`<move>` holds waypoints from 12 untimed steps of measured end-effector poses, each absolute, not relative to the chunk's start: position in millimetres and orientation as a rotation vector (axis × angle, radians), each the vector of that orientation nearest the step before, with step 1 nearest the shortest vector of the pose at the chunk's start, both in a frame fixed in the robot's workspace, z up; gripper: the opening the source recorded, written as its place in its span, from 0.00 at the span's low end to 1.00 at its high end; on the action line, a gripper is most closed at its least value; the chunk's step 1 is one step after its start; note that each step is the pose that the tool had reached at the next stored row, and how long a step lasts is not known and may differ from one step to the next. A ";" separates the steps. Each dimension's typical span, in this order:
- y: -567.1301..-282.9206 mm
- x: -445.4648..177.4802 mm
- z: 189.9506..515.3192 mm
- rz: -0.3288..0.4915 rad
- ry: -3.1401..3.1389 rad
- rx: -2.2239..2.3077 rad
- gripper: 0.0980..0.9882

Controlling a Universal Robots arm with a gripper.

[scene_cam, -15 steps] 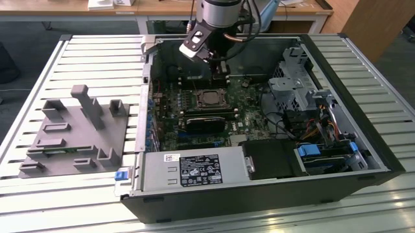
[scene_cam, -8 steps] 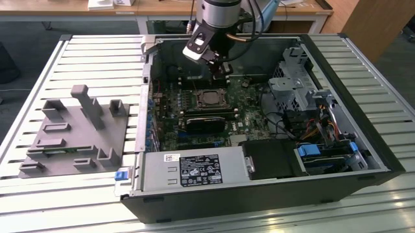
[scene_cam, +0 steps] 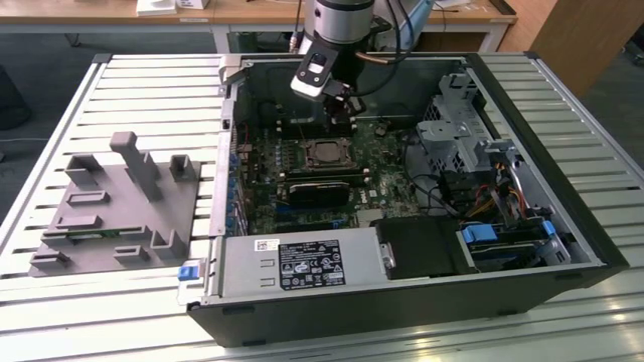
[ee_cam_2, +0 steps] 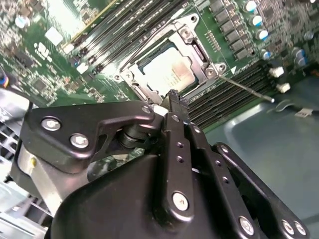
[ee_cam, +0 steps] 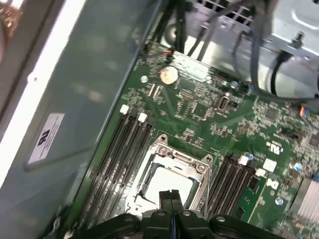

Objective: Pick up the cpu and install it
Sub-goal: 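Install the first cpu locking lever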

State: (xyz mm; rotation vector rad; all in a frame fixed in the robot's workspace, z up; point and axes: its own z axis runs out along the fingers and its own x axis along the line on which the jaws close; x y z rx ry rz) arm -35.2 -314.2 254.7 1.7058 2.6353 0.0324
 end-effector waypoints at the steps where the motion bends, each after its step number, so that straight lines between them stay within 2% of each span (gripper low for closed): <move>1: -314.3 -35.2 254.6 0.033 2.651 1.681 0.01; 12: -321.8 -37.3 254.2 0.033 2.706 1.593 0.01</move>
